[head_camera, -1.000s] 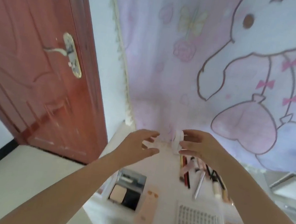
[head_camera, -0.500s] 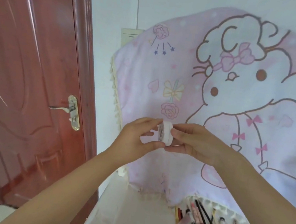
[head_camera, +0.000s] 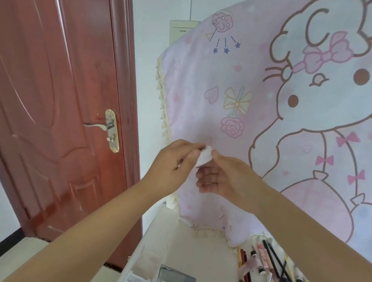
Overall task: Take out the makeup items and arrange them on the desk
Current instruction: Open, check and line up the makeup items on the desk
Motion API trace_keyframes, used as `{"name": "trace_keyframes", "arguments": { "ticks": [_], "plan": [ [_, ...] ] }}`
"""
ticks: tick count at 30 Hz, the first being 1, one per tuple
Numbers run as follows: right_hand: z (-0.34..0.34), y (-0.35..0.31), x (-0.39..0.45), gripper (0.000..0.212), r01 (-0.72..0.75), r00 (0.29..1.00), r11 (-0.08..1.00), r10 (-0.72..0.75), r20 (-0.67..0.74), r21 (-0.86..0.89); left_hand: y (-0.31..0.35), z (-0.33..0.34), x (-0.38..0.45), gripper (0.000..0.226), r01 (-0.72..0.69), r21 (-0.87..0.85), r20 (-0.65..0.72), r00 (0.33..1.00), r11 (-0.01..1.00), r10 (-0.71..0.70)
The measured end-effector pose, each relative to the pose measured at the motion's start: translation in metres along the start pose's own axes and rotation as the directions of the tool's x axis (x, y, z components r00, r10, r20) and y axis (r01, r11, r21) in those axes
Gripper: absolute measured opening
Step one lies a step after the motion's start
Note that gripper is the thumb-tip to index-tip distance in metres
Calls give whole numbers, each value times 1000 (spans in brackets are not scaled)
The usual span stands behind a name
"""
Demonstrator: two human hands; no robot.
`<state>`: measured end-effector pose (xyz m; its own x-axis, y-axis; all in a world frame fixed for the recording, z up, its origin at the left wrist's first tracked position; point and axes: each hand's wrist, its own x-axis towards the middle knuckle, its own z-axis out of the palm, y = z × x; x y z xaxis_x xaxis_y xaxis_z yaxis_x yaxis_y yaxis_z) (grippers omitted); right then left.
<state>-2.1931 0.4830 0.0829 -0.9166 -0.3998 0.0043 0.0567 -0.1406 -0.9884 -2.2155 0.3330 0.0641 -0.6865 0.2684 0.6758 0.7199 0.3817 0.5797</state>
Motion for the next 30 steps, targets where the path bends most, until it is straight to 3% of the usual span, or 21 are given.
{"name": "trace_keyframes", "arguments": {
  "ticks": [3,7,10,12,18,24,30],
  "plan": [
    [7,9,7,40,33,994,995,-23,-106,93,-1,3,6,58,14,122,49,999,992,-20],
    [2,17,8,34,78,973,997,-74,-217,10,-1,10,7,70,-68,228,93,995,971,47],
    [-2,19,6,24,91,953,996,-88,-289,-3,-2,17,5,54,-80,115,173,983,990,59],
    [-6,19,5,21,72,947,997,-80,-313,-36,-1,22,3,55,-34,54,215,976,998,21],
    [-14,23,0,26,-34,930,988,-24,-367,-151,-5,41,1,60,-56,8,145,988,998,54],
    [-7,29,-6,38,-172,901,970,83,-427,-174,-12,58,-5,72,-64,193,100,994,979,46],
    [-9,24,-14,52,-262,846,952,147,-512,-161,-9,73,-7,55,-89,285,30,996,954,84]
  ]
}}
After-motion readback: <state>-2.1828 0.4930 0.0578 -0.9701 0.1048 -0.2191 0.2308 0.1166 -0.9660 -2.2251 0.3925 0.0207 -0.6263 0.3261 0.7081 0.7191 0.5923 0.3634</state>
